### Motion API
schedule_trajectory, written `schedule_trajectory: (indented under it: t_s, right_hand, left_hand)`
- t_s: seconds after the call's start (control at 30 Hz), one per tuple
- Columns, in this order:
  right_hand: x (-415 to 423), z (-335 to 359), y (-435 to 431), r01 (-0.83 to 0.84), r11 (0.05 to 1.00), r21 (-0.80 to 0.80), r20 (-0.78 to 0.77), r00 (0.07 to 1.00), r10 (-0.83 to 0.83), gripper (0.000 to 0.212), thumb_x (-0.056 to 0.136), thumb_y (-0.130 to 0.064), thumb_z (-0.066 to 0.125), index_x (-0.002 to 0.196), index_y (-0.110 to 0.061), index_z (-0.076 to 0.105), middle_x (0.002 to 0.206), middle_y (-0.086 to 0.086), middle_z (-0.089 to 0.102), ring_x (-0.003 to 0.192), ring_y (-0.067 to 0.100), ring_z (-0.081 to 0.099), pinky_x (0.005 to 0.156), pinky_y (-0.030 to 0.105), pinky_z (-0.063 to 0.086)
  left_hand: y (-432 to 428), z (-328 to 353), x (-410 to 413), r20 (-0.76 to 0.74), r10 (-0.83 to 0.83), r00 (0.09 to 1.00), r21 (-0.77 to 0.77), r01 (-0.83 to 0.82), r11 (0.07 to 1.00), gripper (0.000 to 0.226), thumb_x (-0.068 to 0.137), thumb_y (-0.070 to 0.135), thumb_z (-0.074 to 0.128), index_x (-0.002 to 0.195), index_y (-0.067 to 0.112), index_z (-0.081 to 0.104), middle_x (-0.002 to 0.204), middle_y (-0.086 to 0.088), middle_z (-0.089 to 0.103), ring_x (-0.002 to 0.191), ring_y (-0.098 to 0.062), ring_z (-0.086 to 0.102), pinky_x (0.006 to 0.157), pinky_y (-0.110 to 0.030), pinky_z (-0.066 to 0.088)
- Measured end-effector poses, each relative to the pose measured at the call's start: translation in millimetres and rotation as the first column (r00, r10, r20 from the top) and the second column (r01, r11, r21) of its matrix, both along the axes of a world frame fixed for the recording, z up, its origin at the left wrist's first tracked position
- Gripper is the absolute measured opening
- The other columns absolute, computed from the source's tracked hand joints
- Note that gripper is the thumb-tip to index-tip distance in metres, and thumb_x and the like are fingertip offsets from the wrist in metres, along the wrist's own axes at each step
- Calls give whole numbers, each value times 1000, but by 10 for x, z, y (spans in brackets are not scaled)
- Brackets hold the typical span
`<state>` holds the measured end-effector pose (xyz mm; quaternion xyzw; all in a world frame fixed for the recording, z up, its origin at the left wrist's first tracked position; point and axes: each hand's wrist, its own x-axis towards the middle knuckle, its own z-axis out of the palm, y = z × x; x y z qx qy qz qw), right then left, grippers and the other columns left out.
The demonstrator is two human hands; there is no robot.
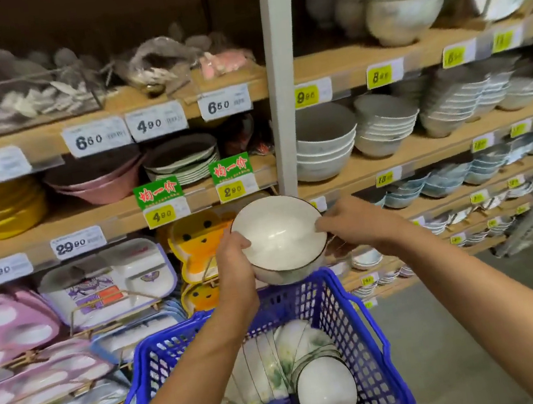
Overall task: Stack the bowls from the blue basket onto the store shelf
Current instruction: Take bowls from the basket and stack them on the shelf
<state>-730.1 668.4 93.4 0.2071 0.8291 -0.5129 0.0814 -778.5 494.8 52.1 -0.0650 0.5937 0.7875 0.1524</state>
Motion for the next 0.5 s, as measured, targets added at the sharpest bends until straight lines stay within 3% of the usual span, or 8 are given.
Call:
schedule_trajectory:
  t_s: [0.13,0.23,0.3,0.4,0.5]
  right_hand:
    - [166,124,194,86,995,-59,-242,965,-98,28,89,-11,46,98,9,63,87,22,65,80,19,54,82,45,52]
    - [310,270,409,134,953,-271,-353,907,-228,30,91,-8,41,98,-7,70,83,1,70,76,11,62,63,22,48]
    - [401,365,570,137,911,-389,-399,866,-301,38,90,-6,38,103,-20,71,86,-8,74,74,4,66,56,16,47]
    - [537,518,928,185,838,-514,-403,810,-426,39,91,-8,37,110,-24,67,103,-2,72,93,14,66,59,23,48]
    - [683,670,1337,219,785,-580,-383,777,-500,39,93,-12,38,122,-20,63,120,6,65,110,25,59,81,37,52]
  left_hand:
    - [317,380,111,-55,5,998,11,-5,1000,30,85,12,39,106,15,61,116,-16,63,110,-41,56,77,-38,43]
    - [644,628,286,-56,7,998,47,-5,999,30,85,13,39,105,15,62,103,-9,66,92,-28,60,66,-30,44]
    - [901,788,411,-41,-2,999,67,5,998,30,85,14,39,103,16,63,94,-7,67,80,-24,59,55,-24,45]
    - [1345,983,577,-29,-11,1000,80,14,997,26,83,14,41,94,17,64,93,-8,68,79,-25,59,58,-27,46]
    - [1780,1115,729,-32,-14,999,75,17,997,23,83,16,43,95,19,62,92,-7,67,81,-26,60,62,-30,48]
